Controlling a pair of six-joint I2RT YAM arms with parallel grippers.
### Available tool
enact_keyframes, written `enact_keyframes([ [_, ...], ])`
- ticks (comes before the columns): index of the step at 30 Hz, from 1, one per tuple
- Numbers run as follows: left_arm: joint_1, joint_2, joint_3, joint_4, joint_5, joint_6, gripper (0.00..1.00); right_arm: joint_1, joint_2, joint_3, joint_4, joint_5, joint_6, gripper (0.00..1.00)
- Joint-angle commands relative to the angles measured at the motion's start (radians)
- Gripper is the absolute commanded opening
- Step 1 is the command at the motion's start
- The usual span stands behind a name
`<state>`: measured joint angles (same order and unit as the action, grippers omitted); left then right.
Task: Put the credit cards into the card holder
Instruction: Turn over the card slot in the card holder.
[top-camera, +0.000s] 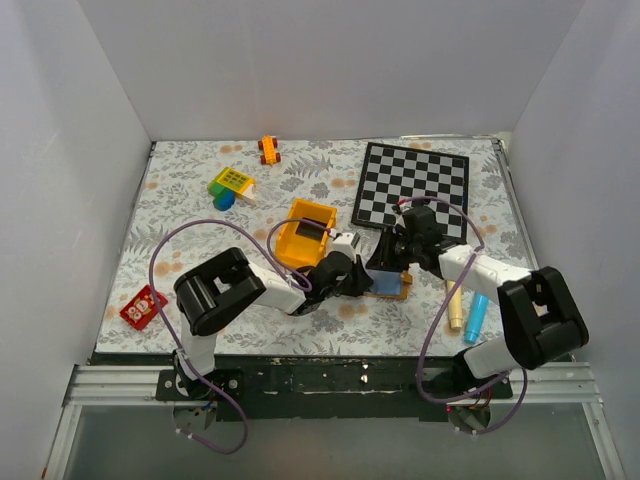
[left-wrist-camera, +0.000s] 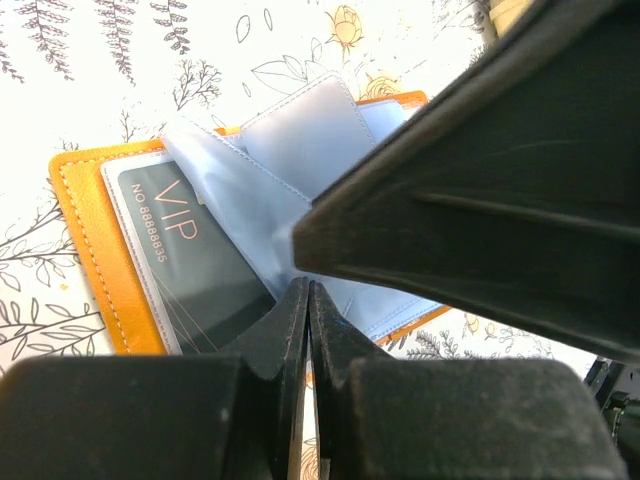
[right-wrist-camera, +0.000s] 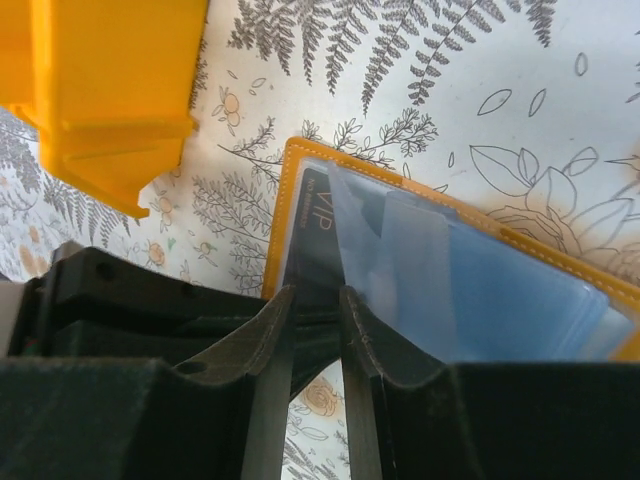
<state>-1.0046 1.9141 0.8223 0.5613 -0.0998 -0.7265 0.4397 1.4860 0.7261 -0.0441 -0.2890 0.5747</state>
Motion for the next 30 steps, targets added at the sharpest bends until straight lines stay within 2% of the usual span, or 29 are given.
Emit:
enact_keyframes([
  [1, 0.0, 0.023, 0.017, -0.057, -0.011, -0.008, 0.0, -0.009, -0.104, -0.007, -0.08, 0.088, -0.019, 0.33],
  [6, 0.0, 0.016, 0.014, -0.06, -0.017, -0.007, 0.0, -0.012, -0.171, -0.036, -0.148, 0.194, -0.025, 0.33],
  [13, 0.0, 0.011, 0.014, -0.069, -0.018, -0.008, 0.0, -0.012, -0.142, -0.066, -0.154, 0.22, -0.026, 0.32],
  [15, 0.0, 0.008, 0.011, -0.069, -0.017, -0.007, 0.0, -0.013, -0.132, -0.077, -0.134, 0.209, -0.019, 0.26],
  [18, 0.0, 0.002, 0.005, -0.069, -0.021, -0.008, 0.0, -0.012, -0.115, -0.083, -0.12, 0.205, -0.016, 0.03],
  [25, 0.0, -0.03, 0.008, -0.119, -0.057, -0.017, 0.0, -0.012, -0.06, -0.076, -0.143, 0.223, -0.027, 0.01],
  [30, 0.004, -0.151, -0.023, -0.228, -0.142, -0.048, 0.0, -0.012, -0.044, -0.077, -0.149, 0.225, -0.024, 0.01],
])
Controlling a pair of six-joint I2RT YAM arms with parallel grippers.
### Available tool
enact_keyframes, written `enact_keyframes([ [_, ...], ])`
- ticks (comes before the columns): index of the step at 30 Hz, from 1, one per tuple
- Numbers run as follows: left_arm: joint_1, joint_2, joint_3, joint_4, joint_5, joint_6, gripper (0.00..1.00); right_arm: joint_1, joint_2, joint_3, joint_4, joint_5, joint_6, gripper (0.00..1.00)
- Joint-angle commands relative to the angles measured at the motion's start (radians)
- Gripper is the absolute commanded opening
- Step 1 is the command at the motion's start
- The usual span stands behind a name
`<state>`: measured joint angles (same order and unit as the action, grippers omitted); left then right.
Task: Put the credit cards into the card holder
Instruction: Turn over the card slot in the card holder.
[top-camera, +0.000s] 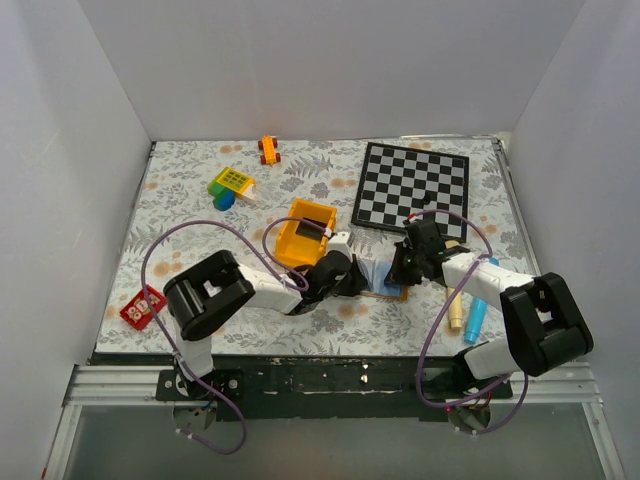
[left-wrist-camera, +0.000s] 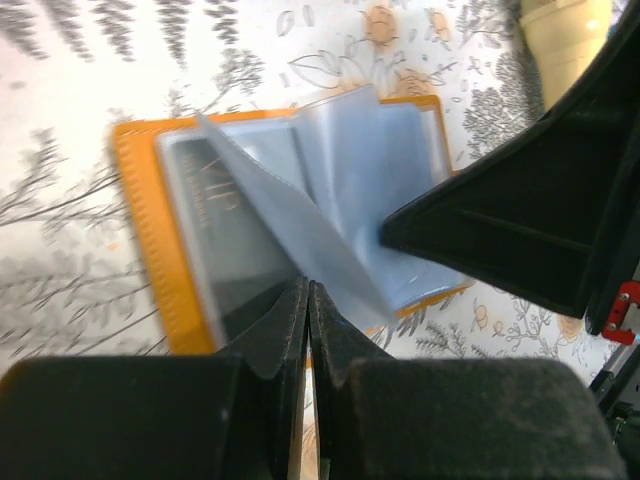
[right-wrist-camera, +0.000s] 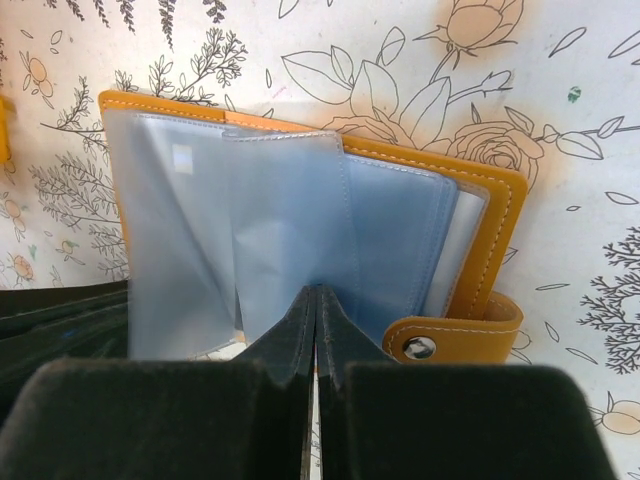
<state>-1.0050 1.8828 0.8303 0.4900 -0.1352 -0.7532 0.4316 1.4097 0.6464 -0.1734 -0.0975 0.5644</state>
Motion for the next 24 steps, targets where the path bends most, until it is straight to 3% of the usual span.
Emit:
enact_keyframes([
  [1, 0.005, -0.158, -0.045, -0.186, -0.136, -0.028, 0.0, -0.004, 0.031, 0.004, -0.02, 0.033, -0.015, 0.01],
  [6, 0.032, -0.339, -0.105, -0.338, -0.244, -0.07, 0.0, -0.004, 0.037, 0.009, -0.021, 0.035, -0.018, 0.01],
  [12, 0.074, -0.491, -0.146, -0.364, -0.276, -0.04, 0.01, -0.004, 0.035, 0.007, -0.02, 0.024, -0.018, 0.01],
  [24, 0.075, -0.377, 0.03, -0.249, -0.103, 0.133, 0.01, -0.004, -0.13, 0.029, -0.162, 0.093, -0.027, 0.01],
])
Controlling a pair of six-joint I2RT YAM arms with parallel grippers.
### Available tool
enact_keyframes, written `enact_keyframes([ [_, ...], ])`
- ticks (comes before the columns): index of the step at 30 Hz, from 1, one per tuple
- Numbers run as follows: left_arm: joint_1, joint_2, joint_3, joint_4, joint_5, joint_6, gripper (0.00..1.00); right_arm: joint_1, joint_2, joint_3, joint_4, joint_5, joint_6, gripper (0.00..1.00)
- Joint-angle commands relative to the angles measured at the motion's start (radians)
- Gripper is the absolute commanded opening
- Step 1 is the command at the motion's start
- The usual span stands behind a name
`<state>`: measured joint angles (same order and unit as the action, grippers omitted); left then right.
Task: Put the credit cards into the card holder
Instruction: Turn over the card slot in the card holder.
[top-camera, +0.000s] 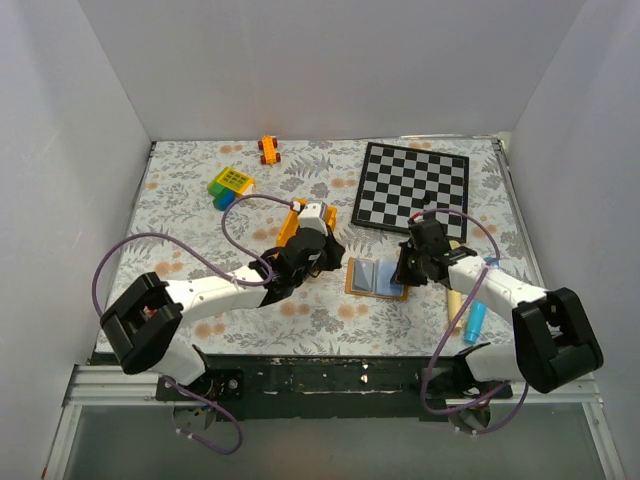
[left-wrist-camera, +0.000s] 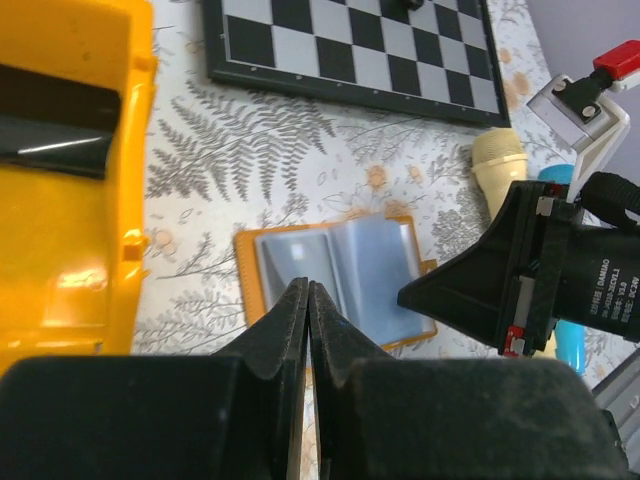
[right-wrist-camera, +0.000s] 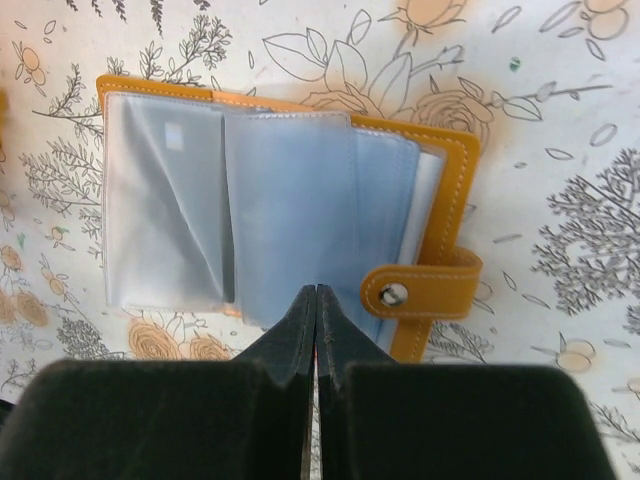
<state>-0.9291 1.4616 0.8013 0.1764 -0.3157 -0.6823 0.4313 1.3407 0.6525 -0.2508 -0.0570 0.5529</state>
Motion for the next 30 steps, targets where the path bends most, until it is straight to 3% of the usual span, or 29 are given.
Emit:
enact_keyframes([
  [1, -0.001, 0.066, 0.068, 0.08, 0.099, 0.07, 0.01, -0.005, -0.075, 0.019, -0.099, 0.052, -0.016, 0.01],
  [5, -0.001, 0.144, 0.104, 0.138, 0.182, 0.09, 0.01, -0.003, -0.156, 0.006, -0.108, 0.097, -0.008, 0.01],
  [10, -0.001, 0.269, 0.164, 0.149, 0.25, 0.101, 0.0, -0.005, -0.229, -0.01, 0.004, 0.065, -0.034, 0.01],
  [22, -0.002, 0.359, 0.127, 0.187, 0.351, 0.075, 0.0, -0.005, 0.017, 0.012, 0.211, -0.214, -0.051, 0.01],
  [30, -0.004, 0.411, 0.104, 0.219, 0.399, 0.069, 0.0, -0.005, 0.048, -0.01, 0.196, -0.156, -0.03, 0.01],
])
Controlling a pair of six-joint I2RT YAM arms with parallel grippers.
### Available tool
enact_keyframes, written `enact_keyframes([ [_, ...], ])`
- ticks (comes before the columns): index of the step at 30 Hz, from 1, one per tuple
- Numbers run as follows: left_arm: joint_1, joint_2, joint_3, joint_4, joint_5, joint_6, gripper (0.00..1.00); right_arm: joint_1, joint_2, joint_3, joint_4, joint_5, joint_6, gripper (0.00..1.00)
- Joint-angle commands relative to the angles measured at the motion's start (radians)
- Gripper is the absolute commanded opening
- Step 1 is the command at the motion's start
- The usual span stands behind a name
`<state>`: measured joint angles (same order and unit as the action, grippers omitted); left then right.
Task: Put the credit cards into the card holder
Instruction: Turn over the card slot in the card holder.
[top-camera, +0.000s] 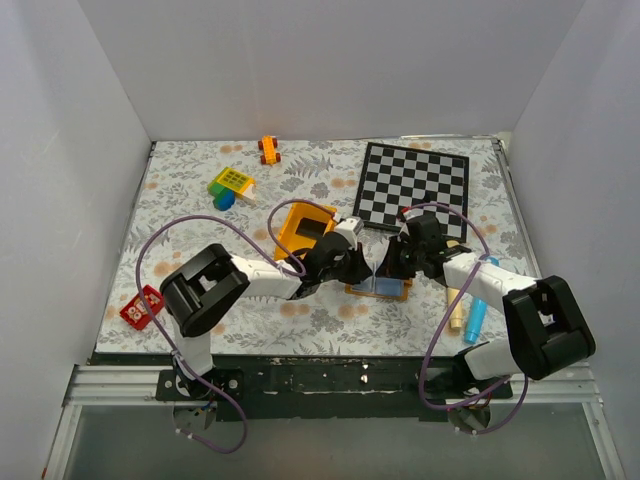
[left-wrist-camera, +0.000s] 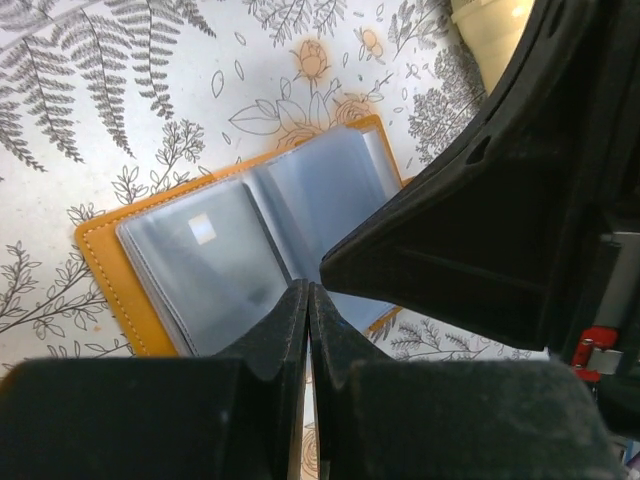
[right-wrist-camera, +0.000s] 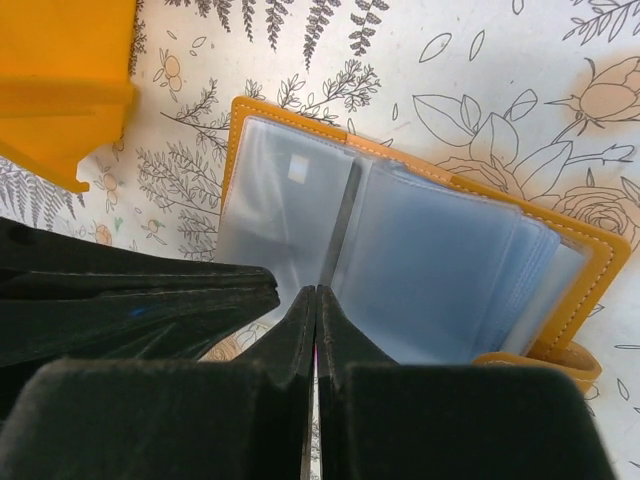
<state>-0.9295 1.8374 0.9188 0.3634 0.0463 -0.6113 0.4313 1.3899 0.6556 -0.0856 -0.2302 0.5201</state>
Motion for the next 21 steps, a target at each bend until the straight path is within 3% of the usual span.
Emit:
enact_keyframes([
  [1, -0.005, 0.048, -0.012, 0.031, 0.035, -0.002, 0.0, -0.005, -0.002, -0.011, 0.023, 0.025, 0.004, 0.01],
  [21, -0.003, 0.046, -0.069, -0.069, -0.066, -0.094, 0.0, -0.005, 0.012, -0.03, -0.167, 0.216, 0.098, 0.01],
])
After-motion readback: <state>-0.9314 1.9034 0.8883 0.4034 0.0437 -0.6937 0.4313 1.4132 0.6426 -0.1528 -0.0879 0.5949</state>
